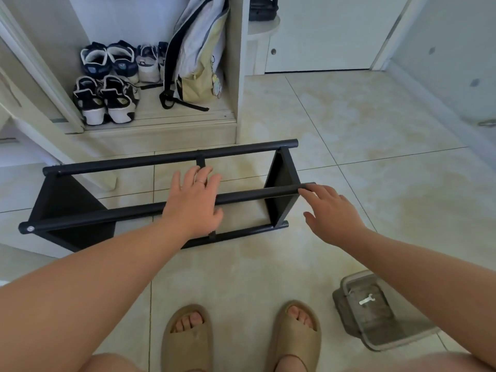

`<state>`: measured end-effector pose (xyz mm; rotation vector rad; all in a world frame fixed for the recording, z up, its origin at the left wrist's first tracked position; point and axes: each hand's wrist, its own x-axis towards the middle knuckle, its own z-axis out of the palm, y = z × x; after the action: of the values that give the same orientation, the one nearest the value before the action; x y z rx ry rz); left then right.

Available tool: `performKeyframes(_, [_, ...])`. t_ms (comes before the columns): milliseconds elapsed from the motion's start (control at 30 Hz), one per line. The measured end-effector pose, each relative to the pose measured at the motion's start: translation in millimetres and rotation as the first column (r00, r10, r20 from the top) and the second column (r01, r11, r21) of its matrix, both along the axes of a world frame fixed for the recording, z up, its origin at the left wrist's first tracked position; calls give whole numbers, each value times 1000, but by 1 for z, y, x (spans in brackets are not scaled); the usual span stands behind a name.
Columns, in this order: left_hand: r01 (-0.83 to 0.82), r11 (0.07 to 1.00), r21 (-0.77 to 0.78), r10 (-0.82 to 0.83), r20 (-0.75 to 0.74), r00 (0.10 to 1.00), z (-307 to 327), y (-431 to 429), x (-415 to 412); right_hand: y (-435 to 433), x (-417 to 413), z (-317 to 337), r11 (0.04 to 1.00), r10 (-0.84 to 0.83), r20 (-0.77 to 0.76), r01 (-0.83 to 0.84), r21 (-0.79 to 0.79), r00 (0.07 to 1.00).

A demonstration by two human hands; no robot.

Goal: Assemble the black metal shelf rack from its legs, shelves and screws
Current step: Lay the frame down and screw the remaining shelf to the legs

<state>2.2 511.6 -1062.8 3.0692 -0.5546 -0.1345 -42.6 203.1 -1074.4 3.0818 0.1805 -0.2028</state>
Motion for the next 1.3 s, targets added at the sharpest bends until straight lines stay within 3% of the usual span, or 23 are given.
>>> performKeyframes(100, [234, 972, -29, -230, 108, 967, 1, -49, -10, -39, -28, -4, 998, -42, -108, 36, -52, 993])
performKeyframes(167, [381, 923, -48, -376, 89, 922, -6, -81, -18, -65, -46, -10, 995, -50, -222, 30, -94, 974])
performKeyframes(333, [575, 816, -56, -577, -116, 808, -39, -158, -36, -123, -80, -36, 981, -193, -533, 172, -91, 824])
performKeyframes(433, [662, 749, -36, -650, -235, 723, -65, -195, -50, -151, -97, -63, 962, -261, -641, 250, -109, 722])
performKeyframes(567, [714, 699, -27, -666, -389, 637, -100, -232, -65, -181, -115, -110, 916, -341, -675, 394, -81, 654])
performKeyframes(767, [704, 693, -156, -682, -459, 570, -146, -270, -83, -188, -121, -176, 851, -369, -682, 525, 26, 631])
performKeyframes(1000, [685, 685, -249, -713, -420, 561, -176, -274, -89, -176, -127, -215, 875, -236, -657, 450, 177, 716])
performKeyframes(1300, [669, 697, -258, -706, -410, 577, -175, -275, -89, -178, -132, -225, 970, -187, -600, 244, 15, 778])
